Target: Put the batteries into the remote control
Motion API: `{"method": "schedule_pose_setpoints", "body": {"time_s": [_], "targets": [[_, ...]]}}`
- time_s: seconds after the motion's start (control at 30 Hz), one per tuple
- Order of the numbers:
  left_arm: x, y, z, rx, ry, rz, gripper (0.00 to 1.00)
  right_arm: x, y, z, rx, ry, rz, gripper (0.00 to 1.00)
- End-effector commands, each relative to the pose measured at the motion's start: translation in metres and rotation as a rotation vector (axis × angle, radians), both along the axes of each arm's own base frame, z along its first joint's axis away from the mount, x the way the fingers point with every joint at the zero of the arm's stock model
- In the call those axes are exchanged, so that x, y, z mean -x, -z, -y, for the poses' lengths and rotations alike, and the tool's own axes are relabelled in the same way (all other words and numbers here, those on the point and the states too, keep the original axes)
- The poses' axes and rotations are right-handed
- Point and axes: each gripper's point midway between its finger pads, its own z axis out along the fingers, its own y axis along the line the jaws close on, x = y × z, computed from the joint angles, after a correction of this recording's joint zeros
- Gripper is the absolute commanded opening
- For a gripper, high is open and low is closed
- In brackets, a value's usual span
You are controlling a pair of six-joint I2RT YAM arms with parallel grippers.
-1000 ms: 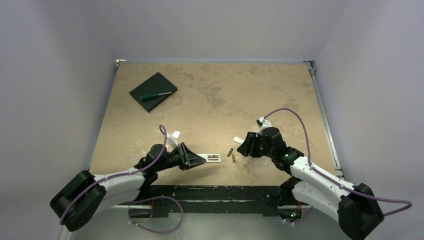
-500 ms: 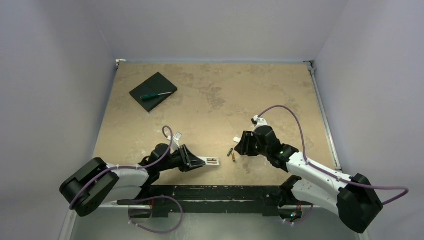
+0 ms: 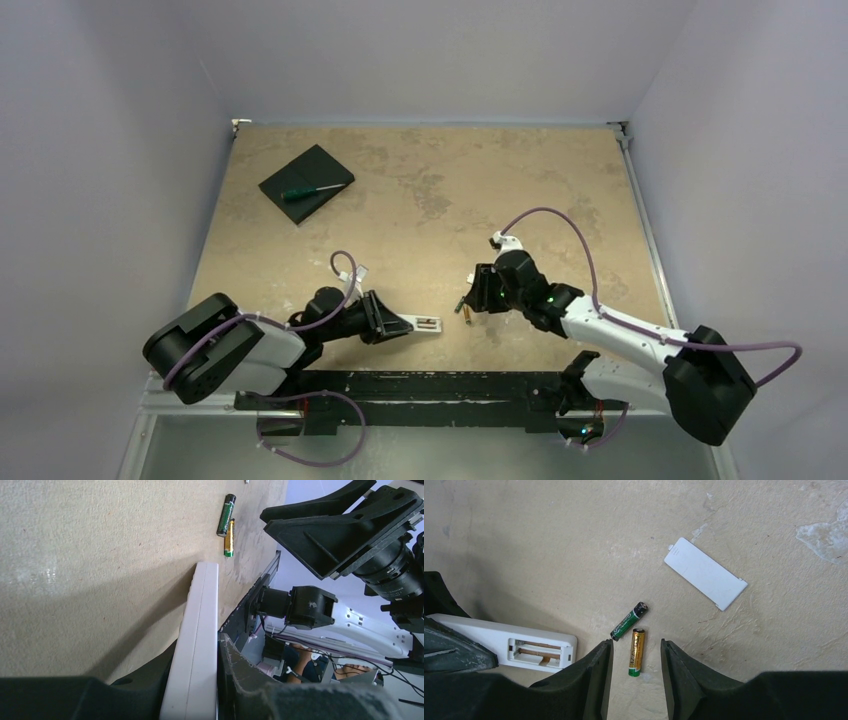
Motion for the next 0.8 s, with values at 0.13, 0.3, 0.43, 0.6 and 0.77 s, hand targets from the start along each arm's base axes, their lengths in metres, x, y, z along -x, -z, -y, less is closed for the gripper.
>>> {"method": "schedule_pose_setpoints", "body": {"time_s": [0.13, 0.3, 0.43, 0.6, 0.77], "targets": [[0.014, 0.027, -0.012, -0.090, 0.032, -0.013, 0.33, -0.007, -0.007, -0.005, 0.023, -0.007, 0.042, 0.49], [0.014, 0.032, -0.013, -0.118, 0.043, -0.012, 0.45, -0.005, -0.005, -0.007, 0.026, -0.017, 0.036, 0.49], [0.011, 0.031, -0.010, -0.130, 0.060, 0.001, 0.49, -0.001, -0.001, -0.007, 0.034, -0.029, 0.027, 0.50], [0.006, 0.031, -0.006, -0.159, 0.079, 0.016, 0.53, 0.002, 0.002, -0.008, 0.047, -0.041, 0.017, 0.50], [0.000, 0.033, -0.003, -0.202, 0.103, 0.020, 0.54, 0.006, 0.008, -0.009, 0.081, -0.056, 0.004, 0.48]]}}
